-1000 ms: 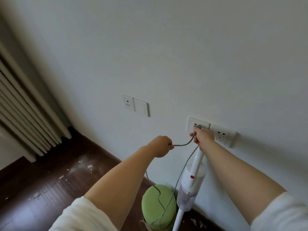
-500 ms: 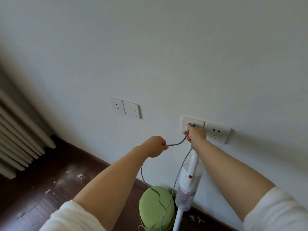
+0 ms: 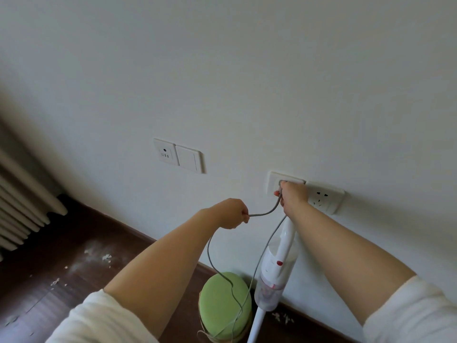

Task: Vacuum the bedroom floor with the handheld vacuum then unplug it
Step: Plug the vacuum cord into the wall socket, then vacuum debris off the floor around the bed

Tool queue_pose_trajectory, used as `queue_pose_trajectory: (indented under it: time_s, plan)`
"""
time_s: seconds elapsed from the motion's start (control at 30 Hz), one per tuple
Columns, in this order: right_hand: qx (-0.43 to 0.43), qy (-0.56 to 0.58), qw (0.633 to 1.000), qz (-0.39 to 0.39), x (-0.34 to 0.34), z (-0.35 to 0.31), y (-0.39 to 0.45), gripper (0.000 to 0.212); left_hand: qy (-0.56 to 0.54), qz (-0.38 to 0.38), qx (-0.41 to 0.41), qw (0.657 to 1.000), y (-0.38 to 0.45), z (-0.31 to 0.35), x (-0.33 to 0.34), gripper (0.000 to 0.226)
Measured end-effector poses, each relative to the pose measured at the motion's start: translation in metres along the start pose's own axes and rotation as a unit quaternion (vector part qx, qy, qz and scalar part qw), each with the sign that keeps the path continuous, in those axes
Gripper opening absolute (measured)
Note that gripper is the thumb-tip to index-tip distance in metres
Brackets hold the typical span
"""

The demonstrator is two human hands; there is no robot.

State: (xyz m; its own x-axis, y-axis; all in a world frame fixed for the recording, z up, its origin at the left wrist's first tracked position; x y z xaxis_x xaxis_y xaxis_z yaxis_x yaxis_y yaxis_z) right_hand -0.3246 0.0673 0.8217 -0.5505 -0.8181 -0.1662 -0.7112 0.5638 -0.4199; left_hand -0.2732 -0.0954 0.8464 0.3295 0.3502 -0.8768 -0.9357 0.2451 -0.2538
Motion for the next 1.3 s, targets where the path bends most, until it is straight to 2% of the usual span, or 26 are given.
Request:
queue_pose_trajectory:
  time_s: [0.1,0.2,0.4,0.47,0.53,0.63,0.73,0.77,0.87,0.93,1.03,1.1,1.17,1.23,1.3]
  plan:
    - [0.021,0.001,0.999,-0.049,-0.002,-0.002,0.002,0.008,0.008,0.011,0.006,1.0,0.0,-0.004,-0.001,0.029]
    - [0.0,-0.021,0.996,-0.091,-0.016,-0.005,0.004,0.025,0.015,0.028,0.005,0.999,0.0,-0.003,0.003,0.028]
    - [-0.091,-0.189,0.977,0.027,-0.052,0.034,-0.003,0.024,0.009,0.053,0.001,0.999,-0.001,-0.007,0.018,0.029]
    - [-0.064,-0.24,0.968,0.04,-0.055,0.06,-0.008,0.035,0.004,0.054,-0.002,0.999,-0.003,-0.006,0.025,0.028]
    - [-0.016,-0.255,0.967,-0.004,-0.054,0.078,-0.01,0.052,-0.002,0.056,-0.006,0.998,-0.005,-0.006,0.03,0.028]
    - [0.025,-0.198,0.976,-0.084,-0.047,0.085,-0.006,0.045,-0.019,0.057,-0.017,0.998,-0.009,-0.007,0.035,0.032]
    - [0.024,-0.13,0.988,-0.077,-0.044,0.089,-0.002,0.011,-0.049,0.047,-0.038,0.997,-0.014,-0.008,0.042,0.036]
    - [0.016,-0.12,0.99,-0.067,-0.044,0.091,-0.002,0.006,-0.057,0.044,-0.043,0.996,-0.016,-0.01,0.045,0.038]
    - [-0.055,-0.183,0.981,-0.022,-0.056,0.103,-0.009,0.011,-0.058,0.043,-0.041,0.997,-0.026,-0.016,0.054,0.043]
    - [-0.096,-0.223,0.97,-0.029,-0.068,0.11,-0.022,0.018,-0.045,0.058,-0.024,0.997,-0.033,-0.017,0.058,0.04]
    - [-0.133,-0.276,0.951,-0.049,-0.091,0.11,-0.048,0.025,-0.061,0.115,0.029,0.991,-0.038,-0.002,0.054,0.029]
    - [-0.156,-0.304,0.938,-0.059,-0.104,0.102,-0.066,0.024,-0.08,0.128,0.087,0.985,-0.042,0.016,0.047,0.031]
    - [-0.175,-0.333,0.924,-0.068,-0.125,0.092,-0.086,0.021,-0.1,0.084,0.169,0.977,-0.049,0.045,0.046,0.046]
    - [-0.187,-0.369,0.908,-0.07,-0.149,0.083,-0.103,0.019,-0.113,-0.006,0.223,0.968,-0.059,0.076,0.048,0.061]
    - [-0.182,-0.385,0.903,-0.062,-0.177,0.076,-0.118,0.018,-0.111,-0.091,0.254,0.956,-0.071,0.108,0.055,0.052]
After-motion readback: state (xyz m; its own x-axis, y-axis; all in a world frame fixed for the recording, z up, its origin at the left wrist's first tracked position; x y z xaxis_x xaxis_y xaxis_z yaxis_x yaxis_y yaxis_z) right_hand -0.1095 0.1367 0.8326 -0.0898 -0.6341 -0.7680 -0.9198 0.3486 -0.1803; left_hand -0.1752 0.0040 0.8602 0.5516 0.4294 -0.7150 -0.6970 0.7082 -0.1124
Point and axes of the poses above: each hand's wrist, its own y-axis towards the middle knuckle, its own x-axis out of the palm, z = x × y, the point moved 1 cm from there along y, towards the middle knuckle, and after that the axes turned 11 degrees about z, right-handed, at the moved point
